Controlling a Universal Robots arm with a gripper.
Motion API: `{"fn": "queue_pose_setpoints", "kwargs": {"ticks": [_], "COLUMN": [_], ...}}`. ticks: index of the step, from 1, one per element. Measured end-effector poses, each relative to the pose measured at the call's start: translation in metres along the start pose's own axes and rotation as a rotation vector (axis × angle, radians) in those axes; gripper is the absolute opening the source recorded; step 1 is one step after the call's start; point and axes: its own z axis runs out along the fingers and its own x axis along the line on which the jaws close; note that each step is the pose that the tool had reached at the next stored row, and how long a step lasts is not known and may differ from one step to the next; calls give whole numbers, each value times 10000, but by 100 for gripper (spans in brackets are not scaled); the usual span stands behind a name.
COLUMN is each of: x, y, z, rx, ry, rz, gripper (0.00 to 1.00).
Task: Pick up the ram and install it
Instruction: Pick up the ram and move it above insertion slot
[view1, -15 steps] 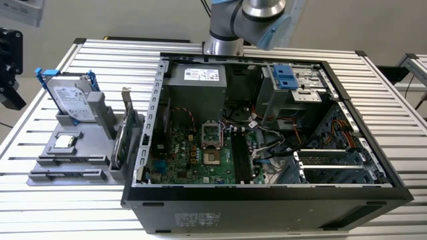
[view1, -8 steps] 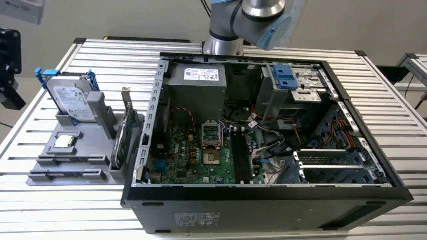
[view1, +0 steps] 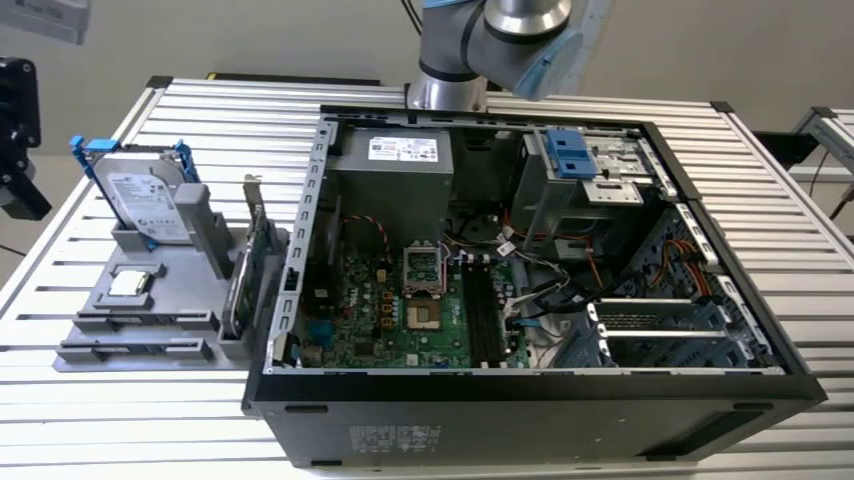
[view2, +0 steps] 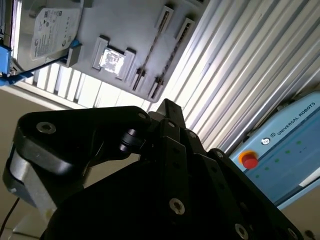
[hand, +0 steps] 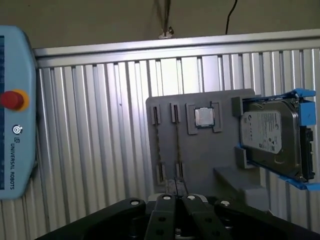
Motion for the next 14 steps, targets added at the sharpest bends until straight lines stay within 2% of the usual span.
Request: {"fn": "queue_pose_setpoints", "kwargs": {"ticks": [14], "x": [0], "y": [0], "z": [0], "rx": [-21], "ry": [27], "rz": [-1405], "gripper": [0]}}
